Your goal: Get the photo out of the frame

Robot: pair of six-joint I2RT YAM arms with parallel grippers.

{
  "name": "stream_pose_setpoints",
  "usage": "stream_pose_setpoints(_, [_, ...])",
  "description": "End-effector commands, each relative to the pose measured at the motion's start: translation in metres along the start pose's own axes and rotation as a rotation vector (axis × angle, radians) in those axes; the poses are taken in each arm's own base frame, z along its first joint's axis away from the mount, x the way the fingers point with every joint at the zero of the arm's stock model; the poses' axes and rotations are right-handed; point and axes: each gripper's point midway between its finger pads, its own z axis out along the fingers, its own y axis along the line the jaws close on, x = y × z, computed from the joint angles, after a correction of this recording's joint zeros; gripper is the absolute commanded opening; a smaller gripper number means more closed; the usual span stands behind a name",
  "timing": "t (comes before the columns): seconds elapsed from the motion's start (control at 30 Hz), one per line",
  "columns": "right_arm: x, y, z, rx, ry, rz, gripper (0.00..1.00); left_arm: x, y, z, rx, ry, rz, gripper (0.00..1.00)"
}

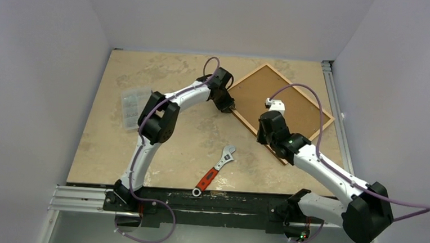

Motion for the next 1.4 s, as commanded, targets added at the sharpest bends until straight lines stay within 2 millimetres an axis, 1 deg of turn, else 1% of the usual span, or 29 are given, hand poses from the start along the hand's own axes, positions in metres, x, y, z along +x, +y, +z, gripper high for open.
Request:
stream_pose_setpoints(0.0, [-0.044,0.027,0.009,-0.075,-0.105,-0.011,0.0,-0.011,-0.043,-0.011,0.179,-0.008,0.263,0.0])
stream_pose_setpoints(0.17, [-0.055,0.032,0.026,-0.088,-0.106,-0.03,0.0,-0.017,-0.056,-0.009,0.262,-0.003,0.367,0.0])
stream_pose_setpoints(0.27, [-0.06,0.032,0.034,-0.089,-0.11,-0.045,0.0,-0.023,-0.055,-0.005,0.272,-0.001,0.395,0.0])
stream_pose_setpoints(0.43, [-0.065,0.031,0.049,-0.09,-0.099,-0.052,0.0,-0.028,-0.057,0.004,0.308,0.03,0.376,0.0])
stream_pose_setpoints(0.6, [-0.067,0.04,0.066,-0.103,-0.088,-0.095,0.0,-0.028,-0.067,0.01,0.388,0.084,0.357,0.0])
stream_pose_setpoints(0.7, [-0.073,0.042,0.078,-0.086,-0.1,-0.108,0.0,-0.028,-0.068,0.012,0.401,0.105,0.357,0.0])
stream_pose_setpoints(0.83, [-0.085,0.045,0.09,-0.072,-0.118,-0.1,0.0,-0.029,-0.065,0.008,0.394,0.105,0.38,0.0])
stream_pose_setpoints(0.93, [-0.094,0.046,0.099,-0.068,-0.133,-0.097,0.0,-0.036,-0.069,-0.001,0.407,0.09,0.385,0.0])
stream_pose_setpoints(0.97, [-0.095,0.046,0.102,-0.065,-0.131,-0.103,0.0,-0.04,-0.074,-0.005,0.429,0.085,0.384,0.03])
stream_pose_setpoints(1.03, [-0.1,0.047,0.107,-0.071,-0.132,-0.113,0.0,-0.047,-0.078,-0.013,0.436,0.075,0.378,0.17])
stream_pose_setpoints(1.1, [-0.103,0.049,0.111,-0.074,-0.142,-0.121,0.0,-0.053,-0.082,-0.02,0.437,0.056,0.39,0.25])
stream_pose_setpoints(1.2, [-0.103,0.048,0.118,-0.07,-0.132,-0.123,0.0,-0.063,-0.083,-0.023,0.413,0.007,0.407,0.44])
stream_pose_setpoints(1.23, [-0.107,0.051,0.12,-0.081,-0.146,-0.119,0.0,-0.066,-0.083,-0.023,0.403,-0.008,0.409,0.49])
stream_pose_setpoints(1.27, [-0.11,0.052,0.121,-0.089,-0.158,-0.118,0.0,-0.068,-0.083,-0.022,0.399,-0.016,0.412,0.52])
stream_pose_setpoints(1.37, [-0.114,0.054,0.127,-0.084,-0.163,-0.127,0.0,-0.071,-0.077,-0.014,0.365,-0.025,0.402,0.56])
